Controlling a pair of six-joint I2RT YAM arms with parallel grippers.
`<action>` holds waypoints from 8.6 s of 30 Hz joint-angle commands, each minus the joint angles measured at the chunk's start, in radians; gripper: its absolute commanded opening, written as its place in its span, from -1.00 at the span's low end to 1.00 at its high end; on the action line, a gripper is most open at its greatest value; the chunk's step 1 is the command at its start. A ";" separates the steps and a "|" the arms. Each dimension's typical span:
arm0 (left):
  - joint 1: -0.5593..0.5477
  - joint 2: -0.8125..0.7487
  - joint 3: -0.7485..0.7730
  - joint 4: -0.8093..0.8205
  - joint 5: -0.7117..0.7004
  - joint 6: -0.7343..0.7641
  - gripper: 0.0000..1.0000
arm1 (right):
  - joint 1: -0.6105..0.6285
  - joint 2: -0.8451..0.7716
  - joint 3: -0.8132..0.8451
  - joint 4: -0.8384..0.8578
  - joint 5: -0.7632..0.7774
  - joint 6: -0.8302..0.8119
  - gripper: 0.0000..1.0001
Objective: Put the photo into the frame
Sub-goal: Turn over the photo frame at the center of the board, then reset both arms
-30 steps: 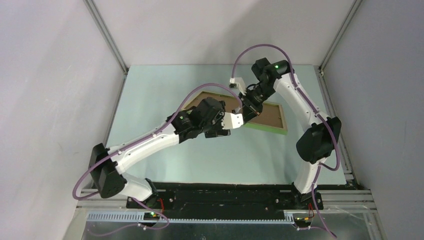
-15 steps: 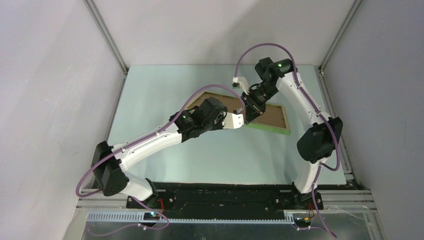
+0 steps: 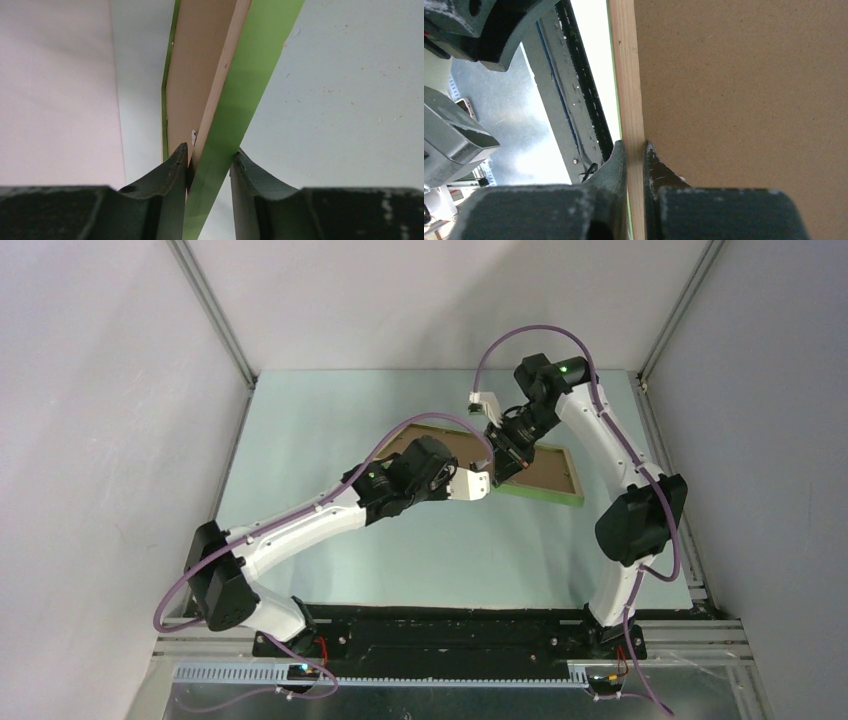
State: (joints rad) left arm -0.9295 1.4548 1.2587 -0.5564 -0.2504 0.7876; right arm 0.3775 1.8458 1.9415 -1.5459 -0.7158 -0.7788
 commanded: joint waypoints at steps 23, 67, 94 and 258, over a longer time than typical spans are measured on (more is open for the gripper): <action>0.003 -0.101 0.121 -0.148 -0.046 -0.054 -1.00 | 0.070 -0.630 -0.436 0.510 0.363 0.153 0.58; 0.107 -0.208 0.139 -0.236 0.093 -0.024 -1.00 | 0.290 -0.609 -0.620 0.777 0.776 -0.096 0.39; 0.126 -0.177 0.167 -0.240 0.121 -0.028 -1.00 | 0.277 -0.538 -0.625 0.822 0.728 -0.114 -0.21; 0.696 -0.611 -0.273 0.092 0.067 -0.714 0.99 | -0.538 -0.999 -1.087 1.271 0.452 0.871 0.99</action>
State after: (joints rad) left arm -0.2939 0.9016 0.9924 -0.5343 -0.1635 0.1638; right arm -0.1493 0.8803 0.8196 -0.2657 -0.3641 0.0872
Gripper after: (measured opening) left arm 0.996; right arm 0.993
